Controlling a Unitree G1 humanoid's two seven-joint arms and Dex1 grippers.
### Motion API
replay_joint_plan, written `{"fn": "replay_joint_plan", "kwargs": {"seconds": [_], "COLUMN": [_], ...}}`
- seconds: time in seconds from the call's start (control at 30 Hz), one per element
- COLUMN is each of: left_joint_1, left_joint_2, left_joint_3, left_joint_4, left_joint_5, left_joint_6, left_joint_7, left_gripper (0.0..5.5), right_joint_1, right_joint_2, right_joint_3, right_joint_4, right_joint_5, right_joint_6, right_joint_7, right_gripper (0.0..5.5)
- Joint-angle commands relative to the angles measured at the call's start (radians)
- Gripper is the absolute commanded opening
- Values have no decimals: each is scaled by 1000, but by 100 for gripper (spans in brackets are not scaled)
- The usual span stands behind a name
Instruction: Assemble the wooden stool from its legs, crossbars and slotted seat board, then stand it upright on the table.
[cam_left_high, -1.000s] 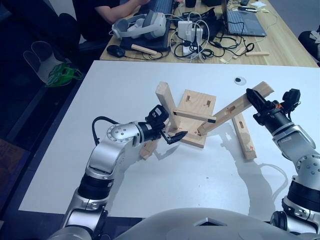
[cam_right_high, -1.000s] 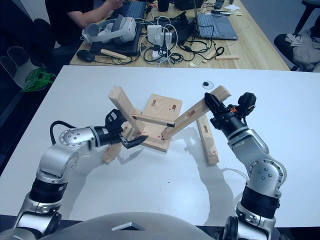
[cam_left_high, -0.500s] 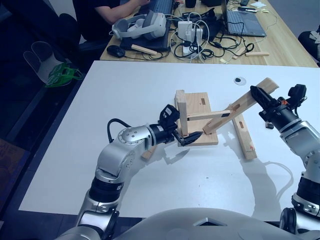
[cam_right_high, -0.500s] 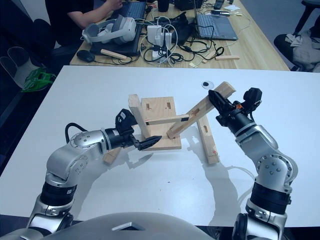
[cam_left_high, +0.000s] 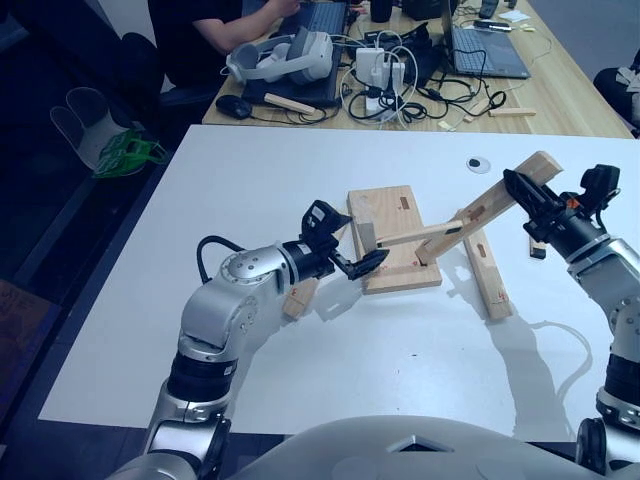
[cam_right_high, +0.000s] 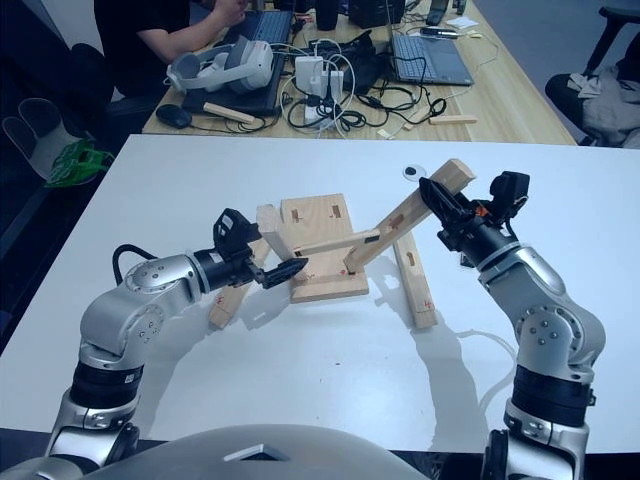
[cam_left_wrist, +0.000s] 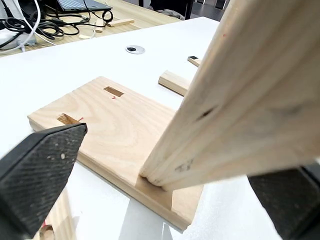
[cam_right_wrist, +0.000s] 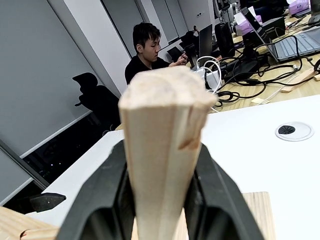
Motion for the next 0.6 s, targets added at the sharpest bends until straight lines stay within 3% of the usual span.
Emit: {"fn": "replay_joint_plan", "kwargs": {"seconds": [0.03,0.33,0.6], "left_joint_1": [14,12,15], "left_joint_2": [8,-17,-24], "left_joint_3": [22,19,0], "left_joint_4": [10,38,37], "left_joint_5": [-11,-16,-15], "left_joint_6": [-27,-65,-79], "left_joint_7": [5,36,47], "left_gripper": [540,540,540], "right_joint_1": [-17,-58,-35], "right_joint_2": [-77,-72,-40], "right_joint_3": [13,168,159], "right_joint_4": [73,152,238], "right_joint_5": [-93,-274,-238], "right_joint_6": [28,-16,12], "right_joint_7": [18,45,123], "right_gripper": [101,101,101]}}
